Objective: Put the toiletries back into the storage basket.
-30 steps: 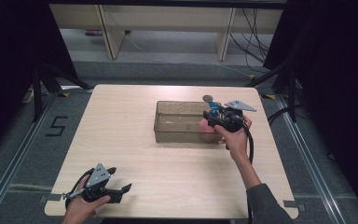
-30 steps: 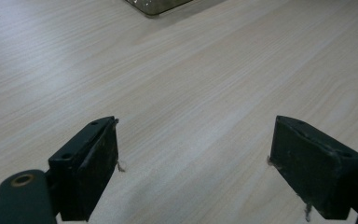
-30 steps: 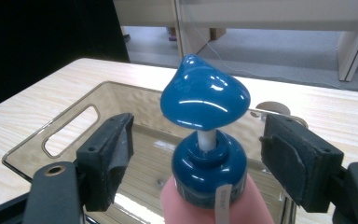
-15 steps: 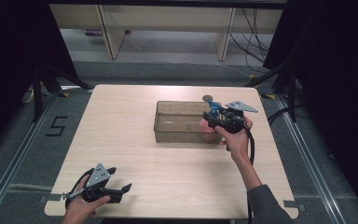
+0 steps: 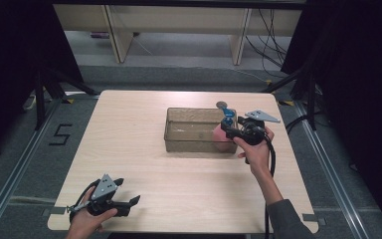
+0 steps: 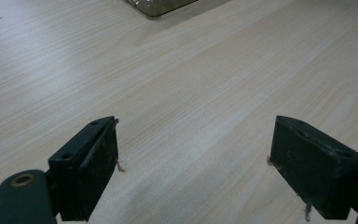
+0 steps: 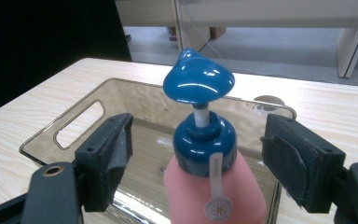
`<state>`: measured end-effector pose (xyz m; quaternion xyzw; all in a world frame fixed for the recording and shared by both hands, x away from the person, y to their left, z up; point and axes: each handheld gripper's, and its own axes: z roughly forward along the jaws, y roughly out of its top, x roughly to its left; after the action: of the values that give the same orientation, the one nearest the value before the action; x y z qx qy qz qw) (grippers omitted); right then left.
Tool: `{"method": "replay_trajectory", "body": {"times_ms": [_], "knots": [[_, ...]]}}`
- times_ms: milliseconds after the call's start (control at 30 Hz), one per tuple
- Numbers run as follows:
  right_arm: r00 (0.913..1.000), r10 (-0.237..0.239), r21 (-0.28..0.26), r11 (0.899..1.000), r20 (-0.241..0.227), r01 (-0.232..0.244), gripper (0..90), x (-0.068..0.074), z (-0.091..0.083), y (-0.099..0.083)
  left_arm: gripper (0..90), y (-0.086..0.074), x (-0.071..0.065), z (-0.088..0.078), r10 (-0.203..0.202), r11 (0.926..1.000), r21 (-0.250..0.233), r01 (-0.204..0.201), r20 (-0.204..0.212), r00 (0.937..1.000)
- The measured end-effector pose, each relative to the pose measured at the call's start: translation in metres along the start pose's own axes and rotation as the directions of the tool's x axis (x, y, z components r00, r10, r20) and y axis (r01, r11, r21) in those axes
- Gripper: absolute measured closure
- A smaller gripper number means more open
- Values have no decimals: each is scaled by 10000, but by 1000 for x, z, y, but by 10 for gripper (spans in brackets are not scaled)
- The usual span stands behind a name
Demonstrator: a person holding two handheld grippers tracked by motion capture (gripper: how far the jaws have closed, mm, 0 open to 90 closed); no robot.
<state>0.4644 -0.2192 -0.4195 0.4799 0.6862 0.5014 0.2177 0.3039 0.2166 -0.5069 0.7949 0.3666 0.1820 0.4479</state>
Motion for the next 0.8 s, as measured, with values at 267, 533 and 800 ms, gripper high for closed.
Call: {"method": "replay_trajectory", "body": {"times_ms": [267,533,800], "knots": [[9999,-135,-62,9999,-86,135,248,-1,-5,-3,148,0,0,0,25,10000,-15,-25,-4,10000],[9999,98,5,10000,-66,-98,248,1,-14,-6,148,0,0,0,32,10000,-11,-32,-9,10000],[9997,-224,8,9997,-50,224,249,-1,-19,-6,148,0,1,0,87,9999,51,-87,-27,10000]]}}
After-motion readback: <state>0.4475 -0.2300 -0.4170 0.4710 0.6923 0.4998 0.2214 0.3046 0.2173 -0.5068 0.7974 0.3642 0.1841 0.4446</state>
